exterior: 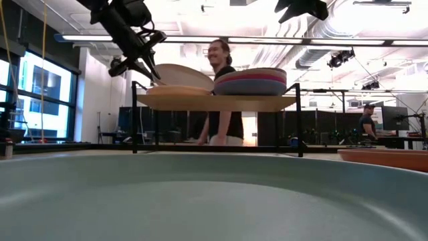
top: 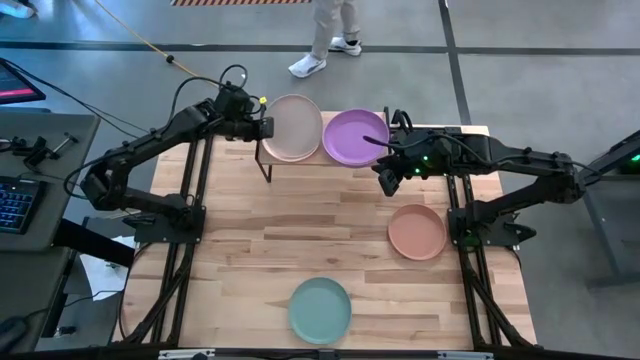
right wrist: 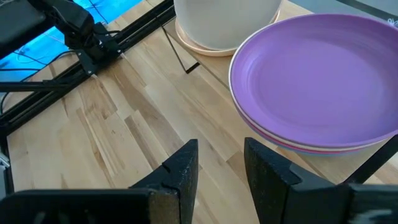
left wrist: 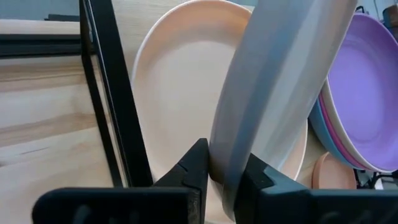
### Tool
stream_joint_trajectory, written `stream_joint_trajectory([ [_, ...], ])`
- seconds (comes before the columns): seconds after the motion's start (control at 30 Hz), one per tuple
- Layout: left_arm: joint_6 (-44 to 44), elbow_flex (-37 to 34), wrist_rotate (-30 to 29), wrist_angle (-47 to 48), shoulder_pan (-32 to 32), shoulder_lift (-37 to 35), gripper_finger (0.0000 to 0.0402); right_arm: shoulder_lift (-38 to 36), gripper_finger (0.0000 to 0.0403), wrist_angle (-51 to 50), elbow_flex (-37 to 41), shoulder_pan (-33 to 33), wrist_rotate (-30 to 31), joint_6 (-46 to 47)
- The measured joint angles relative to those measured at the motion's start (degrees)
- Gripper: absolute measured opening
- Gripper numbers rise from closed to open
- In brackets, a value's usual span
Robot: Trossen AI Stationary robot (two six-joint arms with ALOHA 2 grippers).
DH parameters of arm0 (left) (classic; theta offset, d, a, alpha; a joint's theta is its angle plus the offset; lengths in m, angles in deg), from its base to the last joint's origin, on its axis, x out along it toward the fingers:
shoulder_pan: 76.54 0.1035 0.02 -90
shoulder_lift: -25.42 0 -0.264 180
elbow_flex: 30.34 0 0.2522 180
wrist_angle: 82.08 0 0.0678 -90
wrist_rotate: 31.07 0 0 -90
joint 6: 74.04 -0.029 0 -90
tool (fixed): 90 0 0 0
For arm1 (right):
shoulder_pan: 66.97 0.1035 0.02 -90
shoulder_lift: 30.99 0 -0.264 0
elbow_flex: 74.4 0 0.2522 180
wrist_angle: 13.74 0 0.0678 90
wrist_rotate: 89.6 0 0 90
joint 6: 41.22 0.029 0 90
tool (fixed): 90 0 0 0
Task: Place and stack plates onto a shelf
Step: Stack the white plate on top of the light brown plate on the shelf
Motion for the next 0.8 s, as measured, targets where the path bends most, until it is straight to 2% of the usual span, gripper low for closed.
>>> stream_joint_trajectory([
  [0.27,0.7,0.0,6.1,0.1,0.0,0.0,0.0065,0.0,0.0110,0.0,0.1,0.0,0.0,-0.5],
  [0.47,3.0,0.0,7.0,0.0,0.0,0.0,0.0089,0.0,0.0110,0.0,0.1,0.0,0.0,-1.4],
  [0.8,3.9,0.6,12.4,1.2,0.0,-0.2,0.0097,0.0,0.0110,0.0,0.1,0.0,0.0,-1.5],
])
